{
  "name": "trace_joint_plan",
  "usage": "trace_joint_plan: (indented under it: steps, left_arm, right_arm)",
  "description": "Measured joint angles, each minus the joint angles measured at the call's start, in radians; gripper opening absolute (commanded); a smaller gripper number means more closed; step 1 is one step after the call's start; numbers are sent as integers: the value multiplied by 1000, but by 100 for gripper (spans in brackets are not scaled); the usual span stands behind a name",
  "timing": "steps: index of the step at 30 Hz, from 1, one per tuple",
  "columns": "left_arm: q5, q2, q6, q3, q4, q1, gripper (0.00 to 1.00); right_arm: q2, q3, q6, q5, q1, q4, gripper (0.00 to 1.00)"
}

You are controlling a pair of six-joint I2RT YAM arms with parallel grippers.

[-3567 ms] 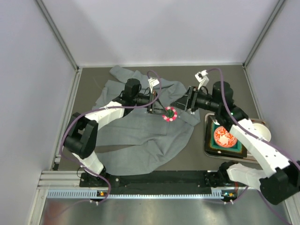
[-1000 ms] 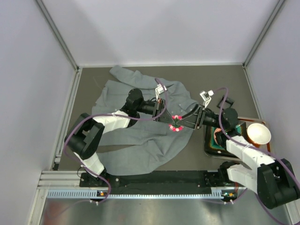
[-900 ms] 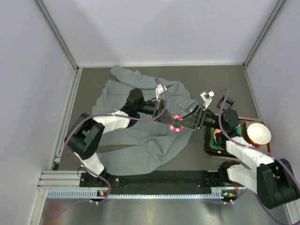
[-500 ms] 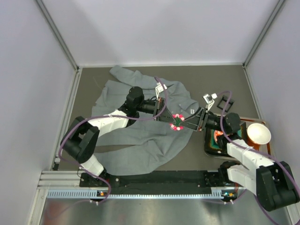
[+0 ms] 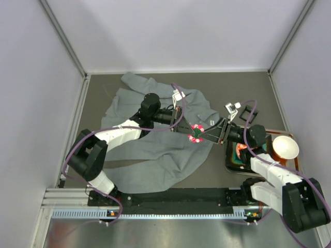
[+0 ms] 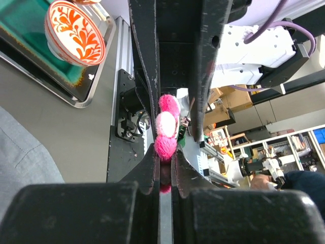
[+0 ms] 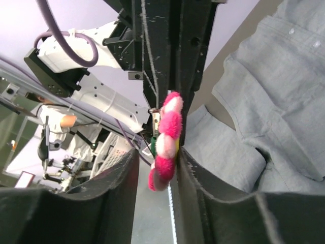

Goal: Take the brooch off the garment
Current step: Pass from the left arm to the right

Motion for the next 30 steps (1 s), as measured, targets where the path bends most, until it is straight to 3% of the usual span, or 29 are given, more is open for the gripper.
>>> trace_joint_plan:
  steps: [2,7,14,19,21,22,23,26,30]
  left_arm:
    - [-10,-1,5,0,-12,0,0]
    - [-15,-1,25,8,-55,-2,0]
    - [-22,-1,31,13,-60,2,0]
    - [-12,-1,29,17,-59,1,0]
    - [-8,-1,27,23,-59,2,0]
    - [-8,-1,27,24,-60,2,5]
    - [-8,-1,26,25,-60,2,16]
    - [-15,-2,23,25,-63,3,28]
    - [-64,-9,34,25,-118,8,36]
  right_arm:
    - [-1,0,6,-2,0,19,40]
    - [-17,-13,-3,-1,-16,2,28]
    - [-29,-31,14,-23,-53,15,25]
    - [-26,-31,21,-31,-57,20,1]
    - [-22,-31,28,-32,-58,26,0]
    - [-21,-31,29,-32,-60,26,0]
    - [-20,-31,31,-31,-60,27,0]
    - [-20,-31,31,-28,-60,24,0]
    - [-31,-31,7,-19,-60,-15,0]
